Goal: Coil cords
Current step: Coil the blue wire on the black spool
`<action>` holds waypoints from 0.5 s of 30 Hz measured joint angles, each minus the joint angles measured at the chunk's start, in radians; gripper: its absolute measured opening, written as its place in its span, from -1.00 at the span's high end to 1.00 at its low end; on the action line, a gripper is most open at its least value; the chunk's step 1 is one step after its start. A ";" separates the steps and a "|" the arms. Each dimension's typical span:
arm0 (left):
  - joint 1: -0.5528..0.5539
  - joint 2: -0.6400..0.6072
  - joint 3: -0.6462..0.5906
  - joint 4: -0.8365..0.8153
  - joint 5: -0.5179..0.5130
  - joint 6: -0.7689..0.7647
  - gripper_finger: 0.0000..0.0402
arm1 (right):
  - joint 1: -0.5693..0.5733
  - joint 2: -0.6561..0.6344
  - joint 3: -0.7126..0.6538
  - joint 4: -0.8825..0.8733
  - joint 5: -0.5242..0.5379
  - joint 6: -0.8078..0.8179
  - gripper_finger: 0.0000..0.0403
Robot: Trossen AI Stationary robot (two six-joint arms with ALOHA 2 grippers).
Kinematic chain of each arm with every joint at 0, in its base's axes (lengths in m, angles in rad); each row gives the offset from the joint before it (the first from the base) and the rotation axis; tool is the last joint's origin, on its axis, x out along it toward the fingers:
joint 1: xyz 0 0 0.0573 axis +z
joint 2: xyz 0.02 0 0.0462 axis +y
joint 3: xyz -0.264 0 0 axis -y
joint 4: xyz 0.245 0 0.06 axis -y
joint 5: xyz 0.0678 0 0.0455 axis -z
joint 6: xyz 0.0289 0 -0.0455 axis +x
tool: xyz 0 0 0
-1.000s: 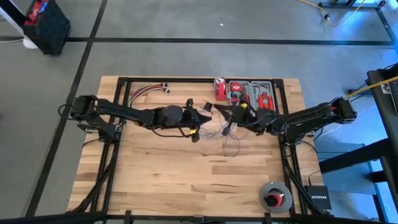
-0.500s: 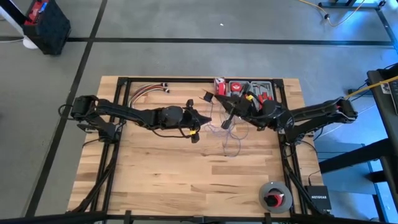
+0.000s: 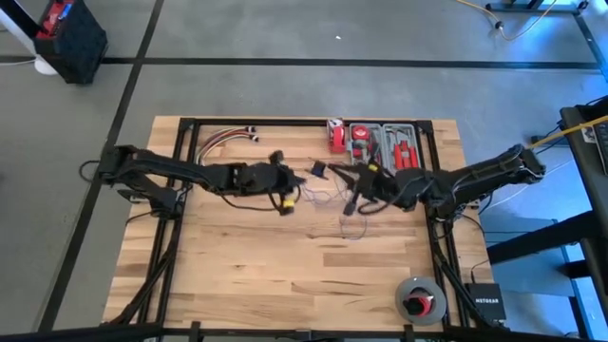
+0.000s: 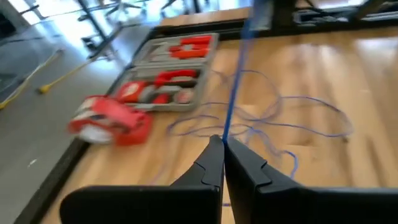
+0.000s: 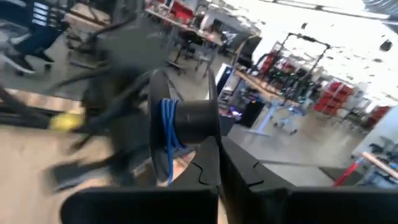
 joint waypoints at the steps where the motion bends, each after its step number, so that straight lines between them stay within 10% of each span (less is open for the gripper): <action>1: 0.008 -0.028 0.000 -0.023 -0.003 -0.001 0.99 | 0.010 0.000 0.003 -0.034 0.006 0.019 1.00; 15: 0.008 -0.243 0.003 -0.093 0.231 -0.105 0.99 | -0.020 0.146 -0.004 -0.276 0.193 0.096 1.00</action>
